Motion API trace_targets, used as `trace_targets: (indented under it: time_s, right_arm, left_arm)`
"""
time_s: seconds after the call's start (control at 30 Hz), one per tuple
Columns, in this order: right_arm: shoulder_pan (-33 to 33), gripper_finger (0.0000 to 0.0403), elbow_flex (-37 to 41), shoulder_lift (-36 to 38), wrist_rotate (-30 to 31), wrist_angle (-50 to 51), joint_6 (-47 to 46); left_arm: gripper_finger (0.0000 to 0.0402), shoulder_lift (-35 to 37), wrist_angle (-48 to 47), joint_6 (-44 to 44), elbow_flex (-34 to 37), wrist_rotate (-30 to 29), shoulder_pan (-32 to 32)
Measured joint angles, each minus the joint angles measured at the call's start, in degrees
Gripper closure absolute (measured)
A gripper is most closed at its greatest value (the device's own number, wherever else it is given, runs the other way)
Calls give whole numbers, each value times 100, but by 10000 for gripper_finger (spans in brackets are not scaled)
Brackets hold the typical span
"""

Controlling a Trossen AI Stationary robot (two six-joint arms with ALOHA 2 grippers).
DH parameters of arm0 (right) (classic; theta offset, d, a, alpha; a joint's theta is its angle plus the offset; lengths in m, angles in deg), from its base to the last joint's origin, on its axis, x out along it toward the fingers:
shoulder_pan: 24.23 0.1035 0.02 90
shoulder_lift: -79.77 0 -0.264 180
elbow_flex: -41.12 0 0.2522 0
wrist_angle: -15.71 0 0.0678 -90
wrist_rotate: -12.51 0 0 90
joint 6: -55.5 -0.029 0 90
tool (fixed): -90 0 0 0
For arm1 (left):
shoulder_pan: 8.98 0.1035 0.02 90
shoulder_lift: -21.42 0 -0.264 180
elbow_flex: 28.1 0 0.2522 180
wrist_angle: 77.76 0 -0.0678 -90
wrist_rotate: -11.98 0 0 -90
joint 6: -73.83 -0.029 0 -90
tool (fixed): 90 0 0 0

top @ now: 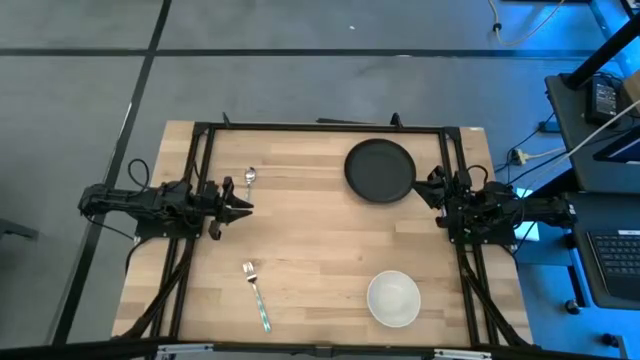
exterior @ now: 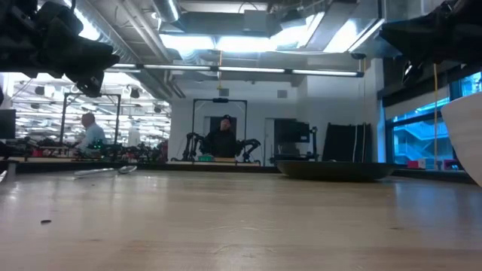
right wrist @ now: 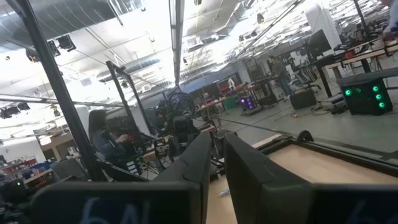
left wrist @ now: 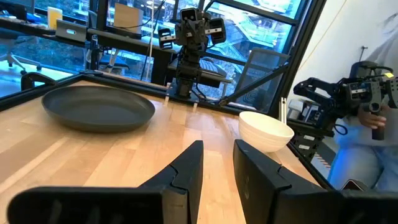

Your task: Set table place

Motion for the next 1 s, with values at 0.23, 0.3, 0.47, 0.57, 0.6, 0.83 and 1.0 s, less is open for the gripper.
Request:
trace_targets:
  time_s: [0.23,0.3,0.47,0.57,0.6,0.83,1.0]
  right_arm:
    - [2,354,0,1,-574,73,-359]
    - [2,354,0,0,-574,98,-373]
    - [2,354,0,1,-573,100,-386]
    - [2,354,0,1,-500,83,-337]
    - [2,354,0,1,-402,76,-340]
    - [2,354,0,1,22,68,-526]
    - [2,354,0,1,349,-80,-344]
  left_arm:
    - [319,0,0,1,-1,1,-1]
    - [319,0,2,0,0,-2,-1]
    - [319,0,1,0,0,0,-2]
    - [319,0,0,-27,0,5,-2]
    - [319,0,1,-35,-1,15,-2]
    - [319,-2,0,-32,0,25,0]
    - [319,-15,-20,-1920,-2,158,0]
